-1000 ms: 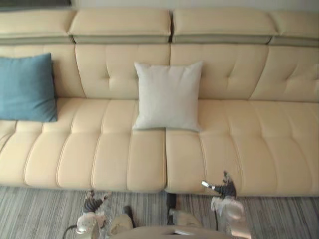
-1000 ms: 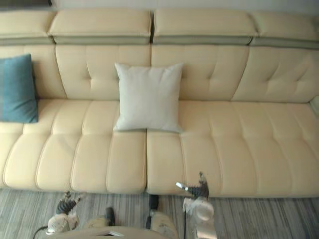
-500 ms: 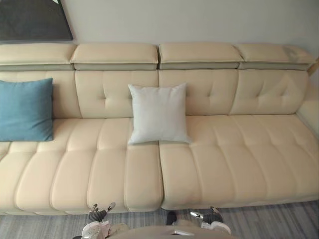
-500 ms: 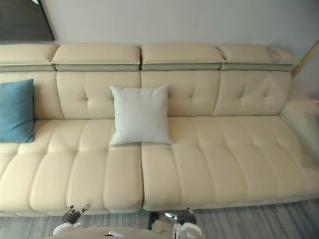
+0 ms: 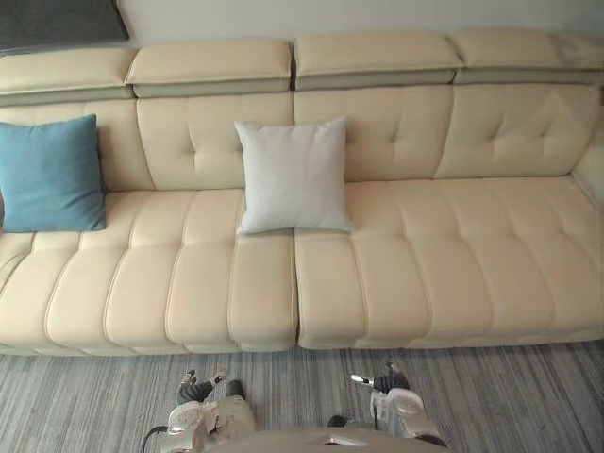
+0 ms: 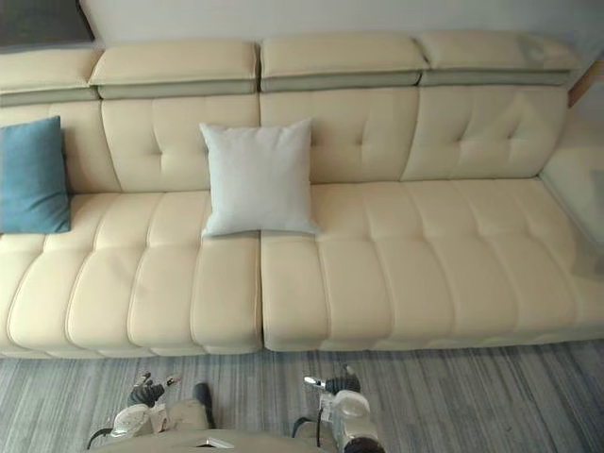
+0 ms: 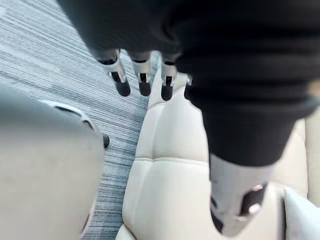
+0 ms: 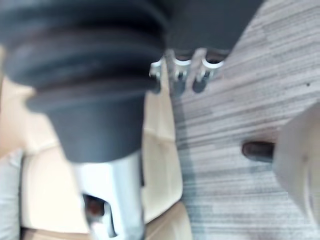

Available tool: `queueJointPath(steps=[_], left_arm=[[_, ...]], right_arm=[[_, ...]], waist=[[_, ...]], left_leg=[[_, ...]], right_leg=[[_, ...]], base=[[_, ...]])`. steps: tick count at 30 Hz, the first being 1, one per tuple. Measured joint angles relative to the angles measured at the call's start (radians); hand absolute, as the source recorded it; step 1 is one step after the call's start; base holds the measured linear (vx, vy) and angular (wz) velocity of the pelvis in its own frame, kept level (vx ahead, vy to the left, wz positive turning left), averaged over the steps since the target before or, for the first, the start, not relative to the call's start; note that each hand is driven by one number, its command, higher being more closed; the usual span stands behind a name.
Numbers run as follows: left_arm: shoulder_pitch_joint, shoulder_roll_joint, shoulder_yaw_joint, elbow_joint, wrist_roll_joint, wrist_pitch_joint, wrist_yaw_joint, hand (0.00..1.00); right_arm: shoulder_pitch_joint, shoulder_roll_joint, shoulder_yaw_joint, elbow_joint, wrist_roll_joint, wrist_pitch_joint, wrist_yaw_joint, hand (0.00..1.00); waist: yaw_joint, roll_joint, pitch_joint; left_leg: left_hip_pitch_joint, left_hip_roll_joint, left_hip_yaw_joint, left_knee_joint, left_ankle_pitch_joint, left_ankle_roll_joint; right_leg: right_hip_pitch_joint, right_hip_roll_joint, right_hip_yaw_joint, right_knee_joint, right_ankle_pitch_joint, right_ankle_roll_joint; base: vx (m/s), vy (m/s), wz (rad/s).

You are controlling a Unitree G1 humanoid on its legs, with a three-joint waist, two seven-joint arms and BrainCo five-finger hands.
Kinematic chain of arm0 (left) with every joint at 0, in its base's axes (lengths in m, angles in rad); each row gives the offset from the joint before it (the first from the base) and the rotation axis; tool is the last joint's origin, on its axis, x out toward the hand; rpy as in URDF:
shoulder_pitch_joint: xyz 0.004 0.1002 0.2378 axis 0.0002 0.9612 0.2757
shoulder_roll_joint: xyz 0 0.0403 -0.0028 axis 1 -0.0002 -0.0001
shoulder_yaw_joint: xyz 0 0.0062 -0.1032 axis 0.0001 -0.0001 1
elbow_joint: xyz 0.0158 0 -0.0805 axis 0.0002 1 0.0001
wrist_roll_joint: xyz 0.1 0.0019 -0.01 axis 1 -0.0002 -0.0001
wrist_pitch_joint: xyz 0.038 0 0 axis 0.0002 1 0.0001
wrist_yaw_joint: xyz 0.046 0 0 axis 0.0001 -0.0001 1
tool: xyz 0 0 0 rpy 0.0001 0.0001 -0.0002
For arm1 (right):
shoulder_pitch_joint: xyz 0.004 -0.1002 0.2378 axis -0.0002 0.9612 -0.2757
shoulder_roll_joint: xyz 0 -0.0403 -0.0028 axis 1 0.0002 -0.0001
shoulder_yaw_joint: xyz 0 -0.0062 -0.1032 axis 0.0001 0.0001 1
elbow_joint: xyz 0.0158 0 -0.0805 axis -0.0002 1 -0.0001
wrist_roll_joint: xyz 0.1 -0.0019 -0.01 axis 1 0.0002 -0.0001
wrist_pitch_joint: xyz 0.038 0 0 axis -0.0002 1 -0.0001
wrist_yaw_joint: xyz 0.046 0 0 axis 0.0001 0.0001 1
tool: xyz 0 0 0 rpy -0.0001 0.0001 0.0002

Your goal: Pick up cushions and gather them together orderly.

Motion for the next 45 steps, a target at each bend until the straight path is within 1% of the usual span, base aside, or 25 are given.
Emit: queueJointPath(steps=[2, 3, 5, 6, 11, 16, 17, 18, 19, 21, 24, 25, 27, 28, 29, 30, 31, 32, 33, 35, 38, 41, 43, 44, 45], left_arm=[[-0.007, 0.002, 0.004, -0.005, 0.001, 0.000, 0.000, 0.00], [-0.003, 0.003, 0.008, -0.004, 0.001, 0.000, 0.000, 0.00], [0.008, 0.000, 0.008, -0.002, 0.002, 0.000, -0.002, 0.00], [0.006, 0.005, 0.012, -0.003, 0.003, 0.001, -0.010, 0.00], [0.010, 0.038, 0.023, 0.003, 0.033, 0.004, -0.014, 0.00], [-0.012, 0.034, 0.025, 0.036, 0.040, 0.011, -0.013, 0.00], [-0.013, 0.032, 0.026, 0.038, 0.040, 0.015, -0.013, 0.00], [-0.013, 0.028, 0.032, 0.041, 0.039, 0.021, -0.013, 0.00], [-0.012, 0.026, 0.031, 0.041, 0.039, 0.023, -0.013, 0.00], [-0.007, 0.027, 0.031, 0.053, 0.039, 0.023, -0.014, 0.00], [-0.014, 0.018, 0.020, 0.060, 0.039, 0.022, -0.015, 0.00], [-0.014, 0.012, 0.017, 0.066, 0.039, 0.022, -0.015, 0.00], [-0.010, 0.011, 0.011, 0.084, 0.039, 0.024, -0.015, 0.00], [-0.017, 0.015, 0.007, 0.082, 0.038, 0.024, -0.016, 0.00], [-0.019, 0.014, 0.009, 0.079, 0.039, 0.024, -0.016, 0.00], [-0.020, 0.007, 0.016, 0.065, 0.039, 0.021, -0.016, 0.00], [-0.020, 0.005, 0.015, 0.062, 0.039, 0.021, -0.017, 0.00], [-0.020, 0.004, 0.011, 0.054, 0.040, 0.022, -0.016, 0.00], [-0.019, 0.003, 0.002, 0.038, 0.039, 0.022, -0.016, 0.00], [-0.014, -0.003, 0.003, 0.017, 0.038, 0.019, -0.015, 0.00], [-0.010, -0.017, 0.006, -0.024, 0.038, 0.014, -0.015, 0.00], [-0.009, -0.026, 0.007, -0.041, 0.039, 0.009, -0.015, 0.00], [-0.005, -0.022, 0.008, -0.038, 0.040, 0.006, -0.015, 0.00], [-0.002, -0.017, 0.011, -0.038, 0.040, 0.006, -0.016, 0.00], [-0.003, -0.001, 0.014, -0.031, 0.040, 0.006, -0.016, 0.00]], right_arm=[[0.006, -0.003, -0.013, 0.001, 0.001, 0.000, -0.008, 0.00], [0.013, -0.006, -0.026, 0.000, 0.001, 0.000, -0.009, 0.00], [0.042, -0.004, -0.026, -0.001, 0.001, -0.001, -0.008, 0.00], [0.046, 0.007, -0.027, -0.001, 0.002, 0.000, -0.007, 0.00], [0.098, 0.048, -0.031, -0.010, 0.021, -0.001, 0.002, 0.00], [0.084, 0.045, -0.025, -0.024, 0.046, -0.001, 0.004, 0.00], [0.069, 0.046, -0.026, -0.023, 0.052, 0.000, 0.003, 0.00], [0.053, 0.047, -0.027, -0.023, 0.059, 0.000, 0.003, 0.00], [0.049, 0.044, -0.029, -0.023, 0.059, 0.000, 0.003, 0.00], [0.042, 0.033, -0.031, -0.001, 0.059, -0.002, 0.002, 0.00], [0.040, 0.013, -0.052, 0.009, 0.060, -0.001, 0.001, 0.00], [0.039, 0.005, -0.070, 0.016, 0.063, -0.002, -0.001, 0.00], [0.023, -0.013, -0.071, 0.034, 0.087, -0.003, -0.004, 0.00], [0.012, -0.020, -0.067, 0.040, 0.098, -0.001, -0.006, 0.00], [0.012, -0.019, -0.068, 0.040, 0.098, -0.001, -0.007, 0.00], [0.012, -0.021, -0.067, 0.038, 0.100, -0.002, -0.012, 0.00], [0.012, -0.022, -0.067, 0.037, 0.100, -0.002, -0.014, 0.00], [0.013, -0.021, -0.066, 0.034, 0.103, -0.003, -0.018, 0.00], [0.012, -0.020, -0.064, 0.032, 0.121, -0.001, -0.022, 0.00], [0.019, -0.019, -0.059, 0.028, 0.129, -0.001, -0.033, 0.00], [0.037, -0.011, -0.049, -0.005, 0.139, 0.000, -0.040, 0.00], [0.039, -0.002, -0.050, -0.004, 0.141, -0.001, -0.042, 0.00], [0.047, 0.011, -0.051, -0.002, 0.161, 0.000, -0.042, 0.00], [0.054, 0.021, -0.053, -0.002, 0.162, 0.000, -0.041, 0.00], [0.072, 0.044, -0.062, -0.004, 0.161, 0.000, -0.039, 0.00]], waist=[[-0.004, -0.005, 0.001], [-0.004, -0.011, 0.005], [-0.010, -0.006, 0.004], [-0.010, -0.015, 0.006], [-0.026, -0.076, -0.028], [-0.034, -0.057, -0.024], [-0.032, -0.051, -0.023], [-0.032, -0.039, -0.017], [-0.034, -0.033, -0.014], [-0.039, -0.027, -0.012], [-0.051, -0.006, -0.012], [-0.050, 0.006, -0.005], [-0.050, 0.026, -0.003], [-0.047, 0.032, 0.008], [-0.045, 0.036, 0.011], [-0.038, 0.043, 0.030], [-0.038, 0.049, 0.033], [-0.040, 0.055, 0.037], [-0.035, 0.051, 0.039], [-0.024, 0.049, 0.041], [-0.006, 0.041, 0.044], [0.020, 0.037, 0.042], [0.030, 0.020, 0.019], [0.032, 0.003, -0.006], [0.027, -0.036, -0.022]], left_leg=[[-0.047, -0.019, -0.063, 0.101, -0.063, 0.008], [-0.047, -0.045, -0.114, 0.208, -0.157, 0.010], [-0.002, -0.071, -0.156, 0.250, -0.284, 0.008], [0.008, -0.086, -0.146, 0.239, -0.306, 0.007], [0.009, -0.131, -0.077, 0.186, -0.325, 0.024], [0.033, -0.114, 0.055, 0.186, -0.328, 0.032], [0.034, -0.084, 0.113, 0.180, -0.309, 0.044], [0.064, -0.048, 0.204, 0.173, -0.287, 0.055], [0.075, -0.039, 0.229, 0.171, -0.287, 0.055], [0.144, -0.021, 0.318, 0.175, -0.286, 0.054], [0.204, -0.013, 0.323, 0.114, -0.287, 0.023], [0.227, -0.011, 0.324, 0.102, -0.298, 0.001], [0.231, 0.022, 0.316, 0.158, -0.313, -0.003], [0.178, 0.086, 0.266, 0.360, -0.306, 0.009], [0.151, 0.108, 0.240, 0.441, -0.292, 0.031], [0.079, 0.150, 0.138, 0.684, -0.283, 0.073], [0.059, 0.147, 0.105, 0.744, -0.303, 0.071], [0.020, 0.129, 0.057, 0.823, -0.334, 0.063], [-0.033, 0.073, 0.010, 0.840, -0.366, 0.056], [-0.092, 0.022, -0.014, 0.794, -0.383, 0.056], [-0.190, -0.075, -0.043, 0.563, -0.382, 0.058], [-0.207, -0.137, -0.103, 0.257, -0.286, 0.065], [-0.198, -0.154, -0.125, 0.247, -0.178, 0.101], [-0.195, -0.166, -0.104, 0.274, -0.185, 0.124], [-0.181, -0.175, -0.058, 0.305, -0.241, 0.141]], right_leg=[[-0.037, -0.007, 0.030, -0.006, 0.029, 0.000], [-0.047, -0.019, 0.067, -0.021, 0.049, 0.003], [-0.052, -0.011, 0.127, -0.049, 0.076, 0.025], [-0.053, -0.015, 0.158, -0.062, 0.085, 0.024], [-0.082, -0.026, 0.212, -0.110, 0.135, -0.004], [-0.152, 0.006, 0.271, -0.087, 0.220, 0.015], [-0.166, 0.023, 0.223, -0.105, 0.244, -0.019], [-0.192, 0.007, 0.064, -0.069, 0.192, -0.091], [-0.199, -0.009, -0.005, -0.045, 0.170, -0.105], [-0.195, -0.074, -0.265, 0.024, 0.144, -0.120], [-0.195, -0.086, -0.368, 0.096, 0.043, -0.129], [-0.208, -0.083, -0.358, 0.138, 0.022, -0.120], [-0.246, -0.042, -0.292, 0.194, -0.023, -0.119], [-0.242, -0.011, -0.247, 0.213, -0.046, -0.127], [-0.234, 0.003, -0.231, 0.218, -0.051, -0.128], [-0.199, 0.039, -0.180, 0.237, -0.076, -0.152], [-0.184, 0.049, -0.170, 0.241, -0.087, -0.161], [-0.162, 0.067, -0.138, 0.245, -0.106, -0.172], [-0.130, 0.083, -0.089, 0.243, -0.127, -0.171], [-0.110, 0.096, -0.042, 0.232, -0.139, -0.168], [-0.071, 0.113, 0.056, 0.198, -0.150, -0.158], [-0.030, 0.120, 0.156, 0.176, -0.185, -0.123], [-0.009, 0.120, 0.228, 0.180, -0.227, -0.103], [-0.010, 0.100, 0.257, 0.197, -0.251, -0.081], [-0.017, 0.069, 0.256, 0.251, -0.264, -0.038]], base=[[-0.19, 0.112, -0.54], [-0.14, 0.155, -0.73], [-0.17, 0.253, -0.87], [-0.14, 0.221, -0.81], [-0.04, 0.122, -0.53], [-0.02, 0.023, -0.91], [-0.01, -0.097, -1.60], [0.02, -0.102, -1.63], [0.08, -0.071, -1.64], [0.16, -0.062, -1.38], [0.18, -0.188, -0.83], [0.15, -0.144, -0.92], [0.16, -0.185, -1.11], [0.20, -0.215, -0.99], [0.31, -0.262, -1.27], [0.23, -0.145, -0.94], [0.26, -0.107, -1.12], [0.20, -0.036, -1.03], [0.22, -0.034, -0.98], [0.25, 0.000, -0.93], [0.30, 0.080, -0.95], [0.38, 0.167, -1.02], [0.54, 0.274, -0.98], [0.68, 0.297, -0.82], [0.58, 0.230, -0.76]])
